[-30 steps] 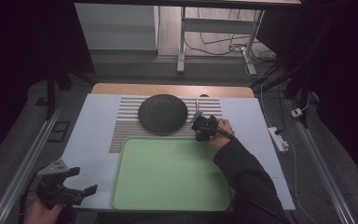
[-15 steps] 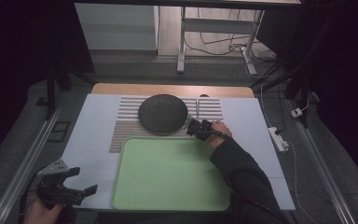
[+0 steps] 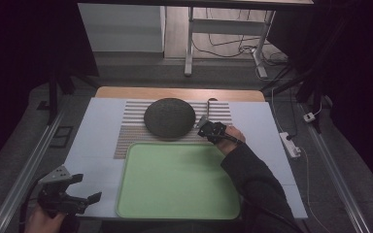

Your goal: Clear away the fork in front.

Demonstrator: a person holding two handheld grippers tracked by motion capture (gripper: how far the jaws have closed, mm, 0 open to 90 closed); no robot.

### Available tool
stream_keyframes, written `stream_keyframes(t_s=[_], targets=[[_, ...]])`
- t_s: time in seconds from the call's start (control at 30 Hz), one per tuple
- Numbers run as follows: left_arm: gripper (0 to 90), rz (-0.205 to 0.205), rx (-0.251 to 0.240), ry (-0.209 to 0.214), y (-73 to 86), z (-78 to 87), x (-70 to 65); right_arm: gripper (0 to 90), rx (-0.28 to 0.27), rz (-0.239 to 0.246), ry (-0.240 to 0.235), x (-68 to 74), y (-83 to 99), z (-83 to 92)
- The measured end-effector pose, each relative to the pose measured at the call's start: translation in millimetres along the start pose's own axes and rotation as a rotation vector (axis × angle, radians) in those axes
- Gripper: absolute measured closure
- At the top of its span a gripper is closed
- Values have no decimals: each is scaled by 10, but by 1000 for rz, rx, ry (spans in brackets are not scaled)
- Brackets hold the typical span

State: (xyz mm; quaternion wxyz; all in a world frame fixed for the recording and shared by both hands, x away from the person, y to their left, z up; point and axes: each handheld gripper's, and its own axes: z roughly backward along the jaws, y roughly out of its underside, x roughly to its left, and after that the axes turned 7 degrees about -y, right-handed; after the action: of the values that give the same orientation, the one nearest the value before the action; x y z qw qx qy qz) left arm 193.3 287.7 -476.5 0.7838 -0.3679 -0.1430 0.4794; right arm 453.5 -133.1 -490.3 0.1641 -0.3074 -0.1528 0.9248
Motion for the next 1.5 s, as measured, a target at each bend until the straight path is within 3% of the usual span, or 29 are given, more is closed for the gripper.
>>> stream_keyframes(t_s=[0.13,0.2,0.4,0.57,0.8,0.97,1.2,1.27,1.47,1.5], targets=[[0,-17,-32,8,-12,8,-18,900,-49,-42,-28,-36,64,142],[0,-16,-41,18,-29,8,-24,900,-95,-96,-48,-55,115,254],[0,-42,-62,50,-106,-5,-54,900,-153,-125,-76,-52,192,439],[0,-51,-43,94,-159,-67,-56,900,-215,-167,-120,-41,249,619],[0,-86,-69,105,-232,-138,-66,900,-302,-241,-222,-5,402,850],[0,-130,-76,119,-303,-210,-101,900,-385,-294,-329,42,537,1043],[0,-142,-57,157,-418,-344,-147,899,-452,-300,-416,140,652,1211],[0,-147,-38,175,-469,-385,-174,899,-482,-304,-468,203,697,1273],[0,-221,-1,199,-637,-531,-257,899,-514,-284,-532,323,731,1357],[0,-232,3,202,-664,-557,-274,899,-528,-275,-562,375,733,1382]])
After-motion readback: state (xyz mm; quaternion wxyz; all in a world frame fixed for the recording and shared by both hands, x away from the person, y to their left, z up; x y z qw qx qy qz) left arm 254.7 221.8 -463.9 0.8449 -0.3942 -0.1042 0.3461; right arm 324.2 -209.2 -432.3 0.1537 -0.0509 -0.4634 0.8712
